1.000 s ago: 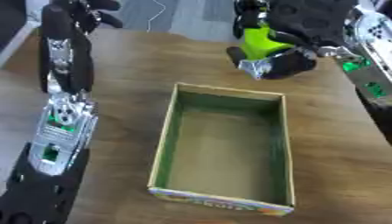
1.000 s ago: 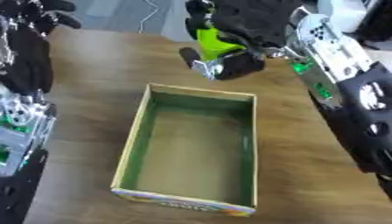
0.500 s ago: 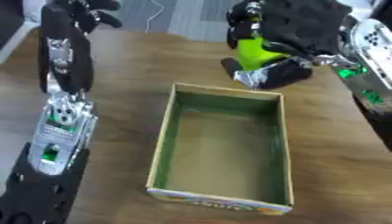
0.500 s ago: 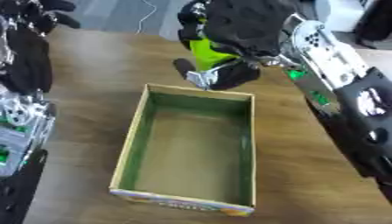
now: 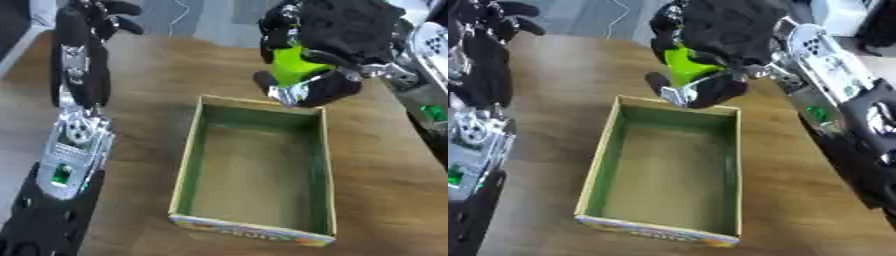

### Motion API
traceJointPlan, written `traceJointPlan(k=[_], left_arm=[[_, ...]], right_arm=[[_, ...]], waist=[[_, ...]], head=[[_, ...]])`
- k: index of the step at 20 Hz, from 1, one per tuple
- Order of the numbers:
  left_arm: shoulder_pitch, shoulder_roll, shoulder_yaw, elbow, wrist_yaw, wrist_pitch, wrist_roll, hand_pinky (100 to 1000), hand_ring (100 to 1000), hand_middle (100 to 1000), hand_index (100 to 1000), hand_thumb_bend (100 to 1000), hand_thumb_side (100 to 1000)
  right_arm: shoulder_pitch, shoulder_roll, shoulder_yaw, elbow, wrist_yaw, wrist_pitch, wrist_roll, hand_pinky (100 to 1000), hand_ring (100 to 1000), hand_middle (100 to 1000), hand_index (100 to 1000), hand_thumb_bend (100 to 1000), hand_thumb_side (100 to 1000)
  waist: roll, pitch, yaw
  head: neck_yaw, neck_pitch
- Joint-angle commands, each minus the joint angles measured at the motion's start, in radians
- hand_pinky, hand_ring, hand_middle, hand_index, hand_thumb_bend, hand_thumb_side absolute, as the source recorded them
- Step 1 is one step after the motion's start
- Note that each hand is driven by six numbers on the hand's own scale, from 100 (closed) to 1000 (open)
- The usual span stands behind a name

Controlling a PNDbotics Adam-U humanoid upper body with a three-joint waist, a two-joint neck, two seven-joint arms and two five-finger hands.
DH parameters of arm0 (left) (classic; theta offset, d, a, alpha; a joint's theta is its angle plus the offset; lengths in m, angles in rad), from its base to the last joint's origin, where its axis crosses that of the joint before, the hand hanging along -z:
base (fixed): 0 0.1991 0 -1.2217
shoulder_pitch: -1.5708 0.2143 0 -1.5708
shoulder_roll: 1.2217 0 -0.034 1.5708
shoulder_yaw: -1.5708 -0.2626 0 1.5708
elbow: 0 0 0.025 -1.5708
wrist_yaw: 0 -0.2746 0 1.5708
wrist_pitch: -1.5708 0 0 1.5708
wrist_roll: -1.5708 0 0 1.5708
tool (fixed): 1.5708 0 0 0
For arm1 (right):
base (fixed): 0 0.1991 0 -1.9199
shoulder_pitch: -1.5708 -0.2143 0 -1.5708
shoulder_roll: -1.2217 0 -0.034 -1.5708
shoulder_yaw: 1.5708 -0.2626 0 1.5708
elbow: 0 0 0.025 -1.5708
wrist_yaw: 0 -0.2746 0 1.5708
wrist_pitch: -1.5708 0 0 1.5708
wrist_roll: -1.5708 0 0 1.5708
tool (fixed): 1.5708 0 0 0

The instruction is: Pick up objects on the table and place them in the box.

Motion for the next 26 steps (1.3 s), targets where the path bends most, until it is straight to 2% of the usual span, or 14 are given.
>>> traceJointPlan(k=[1,7,8,13,17,19,21,22,23,25,26], left_arm=[[-0.009,0.014,0.008,-0.006,0.003,0.002,0.000,463,607,630,710,584,977],[-0.013,0.015,0.005,0.003,0.004,0.001,-0.003,463,607,630,710,585,977],[-0.014,0.015,0.004,0.004,0.004,0.001,-0.004,463,607,630,710,586,977],[-0.020,0.015,0.001,0.011,0.007,0.002,-0.007,462,607,629,709,586,978],[-0.023,0.017,-0.002,0.018,0.011,0.001,-0.011,462,608,630,709,586,978],[-0.025,0.017,-0.002,0.021,0.012,0.001,-0.012,463,608,630,709,586,978],[-0.025,0.017,-0.003,0.023,0.012,0.000,-0.014,464,608,630,708,586,978],[-0.026,0.017,-0.003,0.024,0.012,0.000,-0.014,465,608,630,708,586,978],[-0.026,0.017,-0.003,0.025,0.012,0.000,-0.015,465,608,630,708,587,978],[-0.026,0.017,-0.002,0.026,0.015,-0.001,-0.014,464,608,633,707,587,978],[-0.027,0.017,-0.002,0.027,0.018,-0.001,-0.013,465,608,633,707,589,977]], right_arm=[[-0.030,-0.023,-0.006,-0.047,-0.032,0.018,0.037,100,130,273,213,100,810],[-0.020,-0.015,-0.001,-0.080,-0.091,0.045,0.071,100,130,275,231,100,803],[-0.018,-0.013,-0.001,-0.082,-0.098,0.048,0.075,100,166,306,299,100,821],[0.003,0.018,-0.013,-0.074,-0.131,0.070,0.057,100,187,343,408,100,835],[0.009,0.029,-0.013,-0.066,-0.149,0.085,0.031,100,288,454,572,100,887],[0.009,0.032,-0.014,-0.065,-0.158,0.087,0.023,100,364,536,666,100,951],[0.009,0.033,-0.012,-0.065,-0.168,0.088,0.020,100,479,680,775,100,1000],[0.010,0.033,-0.012,-0.064,-0.172,0.088,0.020,100,597,771,846,100,1000],[0.010,0.035,-0.010,-0.062,-0.178,0.090,0.024,100,678,816,882,100,1000],[0.011,0.036,-0.004,-0.055,-0.192,0.094,0.049,100,872,963,990,100,1000],[0.011,0.037,0.000,-0.051,-0.200,0.094,0.073,100,923,985,1000,100,1000]], waist=[[0.001,-0.019,-0.002],[-0.001,-0.018,0.001],[-0.001,-0.017,0.002],[-0.001,-0.012,0.007],[-0.002,-0.010,0.008],[-0.003,-0.009,0.008],[-0.003,-0.009,0.008],[-0.003,-0.009,0.008],[-0.004,-0.009,0.008],[-0.004,-0.009,0.009],[-0.005,-0.010,0.009]], head=[[0.010,0.000],[0.013,0.000],[0.013,0.000],[0.018,0.000],[0.022,0.000],[0.023,0.000],[0.023,0.000],[0.023,0.000],[0.022,0.000],[0.021,0.000],[0.020,0.000]])
